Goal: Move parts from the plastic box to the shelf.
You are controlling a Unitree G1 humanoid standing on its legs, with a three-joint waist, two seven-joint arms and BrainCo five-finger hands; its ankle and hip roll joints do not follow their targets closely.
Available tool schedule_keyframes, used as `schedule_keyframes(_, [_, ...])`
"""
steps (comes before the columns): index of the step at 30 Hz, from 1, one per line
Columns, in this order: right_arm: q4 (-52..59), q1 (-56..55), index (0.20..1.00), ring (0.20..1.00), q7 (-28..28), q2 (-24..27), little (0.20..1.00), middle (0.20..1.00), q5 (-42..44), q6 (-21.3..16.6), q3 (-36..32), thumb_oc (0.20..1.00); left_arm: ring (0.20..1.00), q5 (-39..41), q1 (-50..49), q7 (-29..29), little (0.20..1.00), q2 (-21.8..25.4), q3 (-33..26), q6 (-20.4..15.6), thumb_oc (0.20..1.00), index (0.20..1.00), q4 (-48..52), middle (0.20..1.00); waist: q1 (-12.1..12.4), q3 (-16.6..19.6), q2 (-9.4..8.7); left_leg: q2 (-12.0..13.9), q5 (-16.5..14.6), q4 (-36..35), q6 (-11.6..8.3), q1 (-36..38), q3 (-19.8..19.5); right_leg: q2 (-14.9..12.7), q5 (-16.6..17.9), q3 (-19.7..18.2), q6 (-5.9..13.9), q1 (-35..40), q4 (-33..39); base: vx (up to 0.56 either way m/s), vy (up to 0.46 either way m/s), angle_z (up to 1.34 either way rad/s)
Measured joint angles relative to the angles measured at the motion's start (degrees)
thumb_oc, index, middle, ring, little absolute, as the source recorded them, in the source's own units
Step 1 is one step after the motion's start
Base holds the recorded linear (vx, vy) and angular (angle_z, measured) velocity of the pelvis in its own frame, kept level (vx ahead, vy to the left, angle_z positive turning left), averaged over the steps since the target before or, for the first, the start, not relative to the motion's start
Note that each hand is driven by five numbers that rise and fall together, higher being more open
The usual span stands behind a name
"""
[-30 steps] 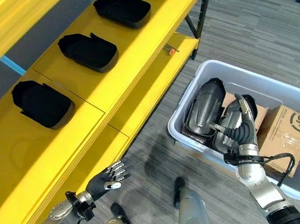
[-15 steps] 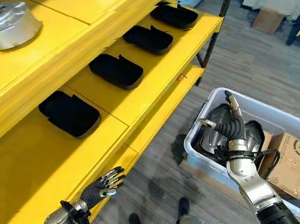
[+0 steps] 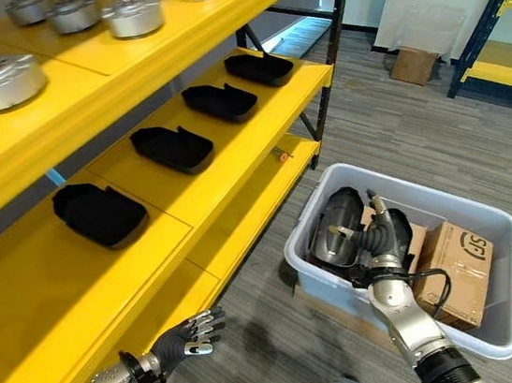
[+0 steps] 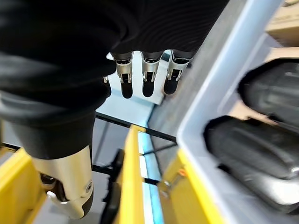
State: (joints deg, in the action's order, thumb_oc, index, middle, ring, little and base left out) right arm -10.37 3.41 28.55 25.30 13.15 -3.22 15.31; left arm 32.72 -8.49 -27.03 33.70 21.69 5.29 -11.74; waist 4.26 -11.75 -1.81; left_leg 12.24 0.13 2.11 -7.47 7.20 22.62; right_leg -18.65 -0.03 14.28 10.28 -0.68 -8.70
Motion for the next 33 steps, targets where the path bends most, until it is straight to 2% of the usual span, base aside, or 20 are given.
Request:
schedule_keyframes(2, [0.5, -1.2, 1.000, 1.000, -1.0, 1.8, 1.000, 1.000, -0.3, 1.7, -0.7, 1.000, 1.000, 0.0, -1.9, 0.7, 1.000, -5.2, -1.0, -0.9, 1.000, 1.000, -1.6, 1.000, -0.3, 0.5, 4.62, 6.0, 1.8, -2.0, 1.04, -0.1, -4.1, 8.5, 0.4, 1.4, -3.62, 0.2, 2.3, 0.04, -0.443, -0.42])
schedule_keyframes(3, [0.5, -2.5, 1.000, 1.000, -1.8, 4.8, 1.000, 1.000, -0.3, 3.5, -2.5, 1.000, 1.000, 2.1, -1.9, 0.7, 1.000, -9.1, -0.9, -0.8, 1.000, 1.000, -1.3, 1.000, -1.2, 0.3, 4.81, 7.9, 4.2, -1.3, 2.92, -0.1, -3.0, 11.3, 0.0, 1.0, -5.54, 0.0, 2.8, 0.07, -0.519, -0.33])
schedule_keyframes(5, [-0.2, -3.3, 1.000, 1.000, -3.5, 6.1, 1.000, 1.000, -0.5, 3.7, -2.9, 1.000, 1.000, 4.9, -2.0, 0.6, 1.000, -12.9, -2.5, -0.8, 1.000, 1.000, -1.3, 1.000, -2.7, 0.0, 5.11, 10.0, 4.4, 0.0, 3.09, -0.2, -3.2, 12.1, -4.1, 2.5, -6.90, -2.0, -2.5, 0.08, -0.390, -0.18])
schedule_keyframes(6, [-0.3, -3.9, 1.000, 1.000, -3.8, 5.4, 1.000, 1.000, -0.5, 3.8, -2.6, 1.000, 1.000, 4.9, -0.9, 0.5, 1.000, -13.2, -2.7, -1.0, 1.000, 1.000, -1.7, 1.000, -2.1, -0.3, 3.61, 9.9, 5.0, 0.9, 3.83, 0.1, -2.9, 11.9, -6.5, 1.3, -7.84, -3.5, -5.5, 0.09, -0.320, -0.31])
schedule_keyframes(8, [-0.5, -3.0, 1.000, 1.000, -3.9, 5.2, 1.000, 1.000, -0.5, 3.6, -2.3, 1.000, 1.000, 4.9, -1.3, -0.1, 1.000, -12.8, -3.1, -1.6, 1.000, 1.000, -2.9, 1.000, -1.6, -0.7, 3.26, 10.0, 6.8, 3.5, 5.24, -0.2, -3.9, 11.7, -6.9, 0.5, -8.37, -4.3, -6.0, 0.11, -0.351, -0.70])
schedule_keyframes(11, [-0.4, 0.6, 1.000, 1.000, -3.7, 4.6, 1.000, 1.000, -1.1, 2.3, -0.3, 1.000, 1.000, 4.3, -3.2, -0.2, 1.000, -10.8, -3.9, -4.3, 1.000, 1.000, -6.2, 1.000, -0.8, -1.4, 2.99, 10.8, 13.4, 10.5, 3.07, -1.2, -8.8, 12.0, -7.1, -1.3, -10.12, -4.2, -6.6, 0.10, -0.254, -0.82])
schedule_keyframes(12, [-0.4, 1.4, 1.000, 1.000, -3.6, 4.4, 1.000, 1.000, -1.4, 1.8, -0.2, 1.000, 1.000, 4.1, -3.2, -0.5, 1.000, -10.8, -3.6, -4.6, 1.000, 1.000, -6.4, 1.000, -0.8, -1.7, 2.10, 10.5, 13.1, 13.4, 1.47, -3.4, -9.3, 11.8, -6.8, -2.7, -11.49, -3.9, -6.0, 0.11, -0.184, -0.43])
schedule_keyframes(13, [-0.4, 1.8, 1.000, 1.000, -3.5, 4.7, 1.000, 1.000, -2.2, 1.5, -0.2, 1.000, 1.000, 4.2, -3.0, -0.7, 1.000, -11.1, -3.4, -4.6, 1.000, 1.000, -6.4, 1.000, -1.7, -1.6, 2.30, 8.5, 9.4, 11.6, -0.56, -3.8, -9.2, 11.5, -6.7, -3.1, -11.63, -3.7, -5.7, 0.09, -0.110, -0.24])
schedule_keyframes(14, [-0.4, 2.4, 1.000, 1.000, -3.3, 5.4, 1.000, 1.000, -2.9, 1.6, -0.3, 1.000, 1.000, 4.1, -2.2, -0.7, 1.000, -11.3, -2.8, -4.9, 1.000, 1.000, -6.3, 1.000, -2.7, -1.6, 3.74, 5.5, 9.8, 8.1, 0.50, -3.2, -8.7, 12.2, -6.3, -3.0, -11.12, -3.9, -5.6, 0.09, -0.083, -0.02])
schedule_keyframes(16, [-0.7, 3.1, 1.000, 1.000, -3.7, 4.9, 1.000, 1.000, -3.2, 1.6, 0.0, 1.000, 1.000, 4.1, 0.6, -0.5, 1.000, -10.6, -2.9, -5.9, 1.000, 1.000, -7.5, 1.000, -3.4, -2.3, 3.67, 6.8, 10.9, 8.7, 1.18, -2.1, -4.4, 12.7, -7.7, -3.0, -11.07, -3.8, -6.5, 0.07, -0.056, -0.18])
schedule_keyframes(18, [-0.7, 3.2, 1.000, 1.000, -3.9, 4.6, 1.000, 1.000, -3.3, 1.6, 0.0, 1.000, 1.000, 3.7, 3.3, -0.4, 1.000, -10.2, -2.7, -6.0, 1.000, 1.000, -7.6, 1.000, -4.1, -2.7, 3.33, 8.2, 13.2, 17.4, -1.45, -6.1, -4.5, 12.5, -9.0, -3.7, -11.89, -3.5, -7.4, 0.13, 0.197, -0.13])
schedule_keyframes(19, [-0.8, 3.5, 1.000, 1.000, -4.4, 4.2, 1.000, 1.000, -3.3, 1.6, 0.3, 1.000, 1.000, 3.8, 3.6, -0.2, 1.000, -10.5, -2.7, -6.2, 1.000, 1.000, -7.6, 1.000, -4.3, -3.1, 3.33, 8.7, 14.1, 23.0, -1.01, -9.2, -6.3, 12.6, -8.6, -5.2, -12.18, -2.6, -6.9, 0.15, 0.344, -0.33])
schedule_keyframes(20, [-1.0, 3.7, 1.000, 1.000, -4.9, 3.7, 1.000, 1.000, -3.3, 1.6, 0.8, 1.000, 1.000, 3.8, 3.1, -0.1, 1.000, -10.8, -2.7, -6.3, 1.000, 1.000, -7.6, 1.000, -4.1, -3.4, 3.23, 7.4, 9.8, 22.0, -2.25, -9.7, -8.9, 12.5, -7.9, -6.4, -11.66, -2.2, -5.8, 0.13, 0.318, -0.75])
schedule_keyframes(21, [-1.0, 3.5, 1.000, 1.000, -5.5, 2.6, 1.000, 1.000, -3.3, 1.8, 1.4, 1.000, 1.000, 3.8, 2.3, -0.1, 1.000, -10.9, -2.7, -6.2, 1.000, 1.000, -6.9, 1.000, -4.1, -2.7, 5.15, 5.0, 6.8, 5.6, -2.13, -7.8, -10.7, 13.0, -6.4, -7.6, -9.96, -1.4, -2.3, 0.11, 0.425, -0.61])
schedule_keyframes(22, [-1.0, 3.4, 1.000, 1.000, -5.5, 2.6, 1.000, 1.000, -3.3, 2.0, 1.6, 1.000, 1.000, 3.8, 2.9, -0.1, 1.000, -11.1, -2.6, -6.2, 1.000, 1.000, -6.8, 1.000, -4.5, -3.2, 6.25, 5.2, 7.1, -2.1, -1.86, -7.9, -10.7, 13.7, -6.2, -7.7, -10.23, -0.7, -1.6, 0.10, 0.453, -0.45])
schedule_keyframes(26, [-2.3, 3.6, 1.000, 1.000, -7.2, 1.6, 1.000, 1.000, -3.2, 2.2, 3.5, 1.000, 1.000, 3.7, 2.9, 1.1, 1.000, -12.4, -2.0, -6.3, 1.000, 1.000, -7.8, 1.000, -2.4, -4.2, 5.51, 2.3, 5.8, -4.7, 0.32, -9.7, -16.5, 11.9, -8.4, -12.5, -8.98, -0.5, -4.2, 0.04, 0.358, -0.55])
schedule_keyframes(28, [-2.9, 2.8, 1.000, 1.000, -8.0, 3.1, 1.000, 1.000, -2.9, 2.3, 3.4, 1.000, 1.000, 3.7, -0.2, 1.2, 1.000, -13.0, -1.3, -6.5, 1.000, 1.000, -7.5, 1.000, -3.7, -2.6, 9.71, 2.5, 3.8, -2.6, 3.49, -8.7, -11.7, 12.3, -9.2, -12.0, -7.57, 0.2, -4.7, 0.05, 0.242, -0.66])
schedule_keyframes(29, [-3.8, 2.7, 1.000, 1.000, -8.1, 3.5, 1.000, 1.000, -2.6, 2.3, 2.8, 1.000, 1.000, 3.7, -0.2, 1.3, 1.000, -13.2, -1.1, -6.9, 1.000, 1.000, -8.3, 1.000, -3.9, -2.8, 10.39, 2.1, 7.1, -3.0, 2.56, -7.9, -12.0, 12.0, -9.9, -12.6, -6.30, 0.1, -5.8, 0.09, 0.208, -0.26])
schedule_keyframes(31, [-4.7, 2.1, 1.000, 1.000, -8.1, 1.5, 1.000, 1.000, -2.9, 2.3, 3.0, 1.000, 1.000, 2.2, 0.1, 1.3, 1.000, -11.2, -1.6, -8.1, 1.000, 1.000, -9.2, 1.000, -3.5, -3.4, 6.58, -2.9, 6.4, -4.6, 2.73, -6.0, -10.0, 7.2, -10.0, -12.6, -5.23, -0.1, -6.4, 0.09, 0.149, -0.24])
schedule_keyframes(33, [-3.2, 1.5, 1.000, 1.000, -8.0, -0.2, 1.000, 1.000, -3.9, 2.3, 3.3, 1.000, 1.000, 1.9, 0.2, 1.3, 1.000, -8.4, -1.7, -8.2, 1.000, 1.000, -9.5, 1.000, -3.0, -3.1, 4.18, -5.6, 6.9, -6.9, 3.81, -4.3, -8.8, 4.3, -7.8, -9.9, -4.17, 1.3, -3.9, 0.06, 0.069, -0.14])
